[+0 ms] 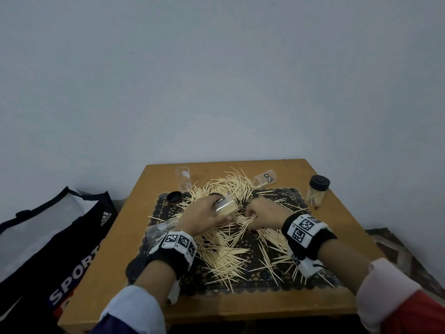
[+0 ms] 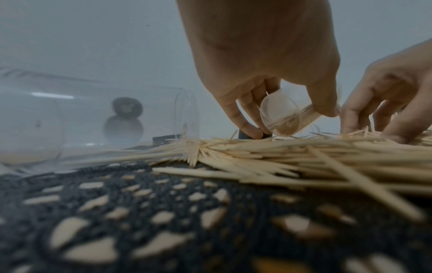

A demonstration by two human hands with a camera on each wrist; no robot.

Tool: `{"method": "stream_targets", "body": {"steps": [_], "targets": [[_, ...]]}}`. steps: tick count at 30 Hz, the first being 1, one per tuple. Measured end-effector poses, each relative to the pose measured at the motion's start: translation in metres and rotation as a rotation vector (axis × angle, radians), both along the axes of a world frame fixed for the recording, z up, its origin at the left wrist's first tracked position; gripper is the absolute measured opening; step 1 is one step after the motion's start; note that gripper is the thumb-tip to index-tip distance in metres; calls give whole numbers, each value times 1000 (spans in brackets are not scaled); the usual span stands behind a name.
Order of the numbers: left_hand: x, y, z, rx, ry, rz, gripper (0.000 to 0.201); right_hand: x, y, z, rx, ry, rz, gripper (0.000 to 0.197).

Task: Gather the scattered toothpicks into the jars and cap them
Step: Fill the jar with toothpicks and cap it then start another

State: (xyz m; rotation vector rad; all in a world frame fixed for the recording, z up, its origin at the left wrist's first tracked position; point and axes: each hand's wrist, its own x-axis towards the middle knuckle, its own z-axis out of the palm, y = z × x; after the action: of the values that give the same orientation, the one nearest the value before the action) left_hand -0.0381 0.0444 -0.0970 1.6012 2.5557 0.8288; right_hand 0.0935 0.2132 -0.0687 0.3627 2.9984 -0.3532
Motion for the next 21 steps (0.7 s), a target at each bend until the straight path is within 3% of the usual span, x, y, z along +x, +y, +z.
{"method": "stream_targets", "body": {"steps": [13, 21], "targets": [[-1, -1, -1, -9, -5, 9, 64, -2, -4, -4, 121, 3, 83, 17], [3, -2, 4, 22, 23, 58, 66, -5, -2, -5, 14, 67, -4, 12]]}}
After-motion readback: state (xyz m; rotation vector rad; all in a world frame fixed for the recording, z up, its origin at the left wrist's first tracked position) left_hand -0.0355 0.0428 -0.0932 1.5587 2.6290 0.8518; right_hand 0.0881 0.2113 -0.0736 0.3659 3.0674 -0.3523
